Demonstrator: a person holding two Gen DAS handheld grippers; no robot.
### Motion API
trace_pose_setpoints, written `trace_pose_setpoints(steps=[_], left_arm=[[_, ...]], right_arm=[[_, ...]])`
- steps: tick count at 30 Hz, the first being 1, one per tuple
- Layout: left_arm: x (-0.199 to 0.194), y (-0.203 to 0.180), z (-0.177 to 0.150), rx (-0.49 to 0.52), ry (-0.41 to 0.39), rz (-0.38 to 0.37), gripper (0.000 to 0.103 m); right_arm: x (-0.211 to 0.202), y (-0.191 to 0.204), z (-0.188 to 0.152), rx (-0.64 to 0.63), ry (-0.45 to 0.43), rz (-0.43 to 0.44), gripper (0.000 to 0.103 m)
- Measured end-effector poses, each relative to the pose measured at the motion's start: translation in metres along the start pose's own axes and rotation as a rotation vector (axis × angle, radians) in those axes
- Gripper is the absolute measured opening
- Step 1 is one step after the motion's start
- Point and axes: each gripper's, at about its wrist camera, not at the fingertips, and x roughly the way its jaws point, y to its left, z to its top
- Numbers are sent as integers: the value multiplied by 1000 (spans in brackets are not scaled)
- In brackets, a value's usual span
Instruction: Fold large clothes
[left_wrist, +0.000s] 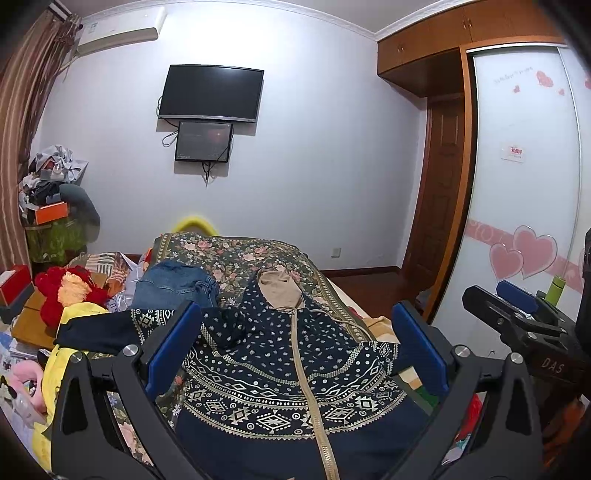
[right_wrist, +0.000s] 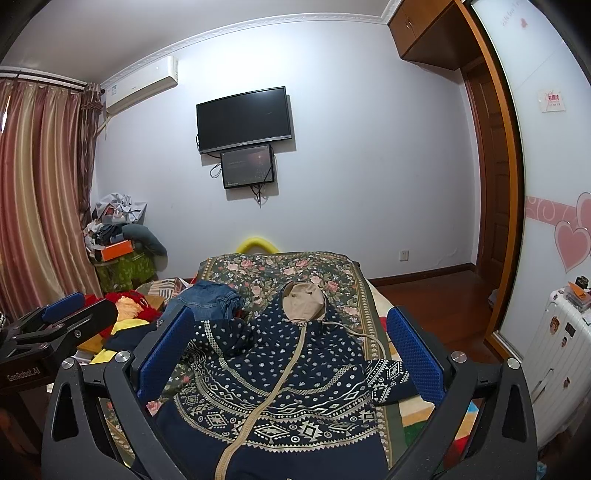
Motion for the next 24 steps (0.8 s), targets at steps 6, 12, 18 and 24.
trace_pose_setpoints(steps=[6,12,18,24], left_arm=[[0,2,-1,-6,4,-2,103],[3,1,-1,-13,11,0,103],[5,0,-1,-17,15,0,103],[7,0,-1,-16,20,0,103]], right_arm=[[1,0,-1,-1,1,0,103],[2,0,-2,2,1,-1,103],[2,-1,-2,1,2,0,103],[2,0,-1,2,4,-1,103]])
